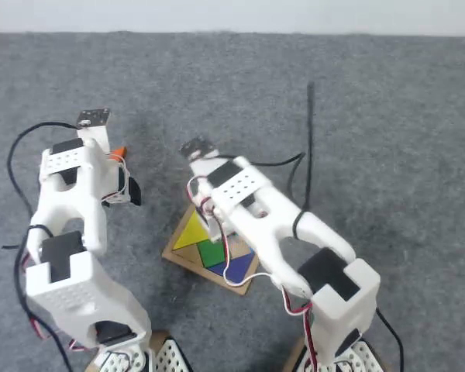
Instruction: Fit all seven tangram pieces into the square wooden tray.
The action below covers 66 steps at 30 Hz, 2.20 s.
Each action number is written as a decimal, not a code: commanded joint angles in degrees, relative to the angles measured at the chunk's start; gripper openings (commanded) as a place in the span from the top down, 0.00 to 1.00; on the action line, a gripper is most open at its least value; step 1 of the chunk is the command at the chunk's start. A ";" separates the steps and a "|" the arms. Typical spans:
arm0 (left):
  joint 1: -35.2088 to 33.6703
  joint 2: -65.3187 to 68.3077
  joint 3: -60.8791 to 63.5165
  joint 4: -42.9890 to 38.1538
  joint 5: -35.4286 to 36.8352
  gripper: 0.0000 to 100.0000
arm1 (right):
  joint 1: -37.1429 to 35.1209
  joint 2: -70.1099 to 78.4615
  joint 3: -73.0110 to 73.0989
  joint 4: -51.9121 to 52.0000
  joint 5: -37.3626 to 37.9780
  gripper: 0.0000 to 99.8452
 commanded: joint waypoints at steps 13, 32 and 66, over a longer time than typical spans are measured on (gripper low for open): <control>-0.09 -1.05 -0.31 -0.70 -0.70 0.78 | 8.04 -15.08 0.18 9.45 7.91 0.95; -0.18 -1.05 -0.31 -0.70 -0.70 0.78 | -1.19 -4.88 8.35 -3.30 5.01 0.95; -0.09 -0.35 -13.49 1.05 -0.88 0.77 | 5.67 -38.29 27.96 -10.95 0.18 0.95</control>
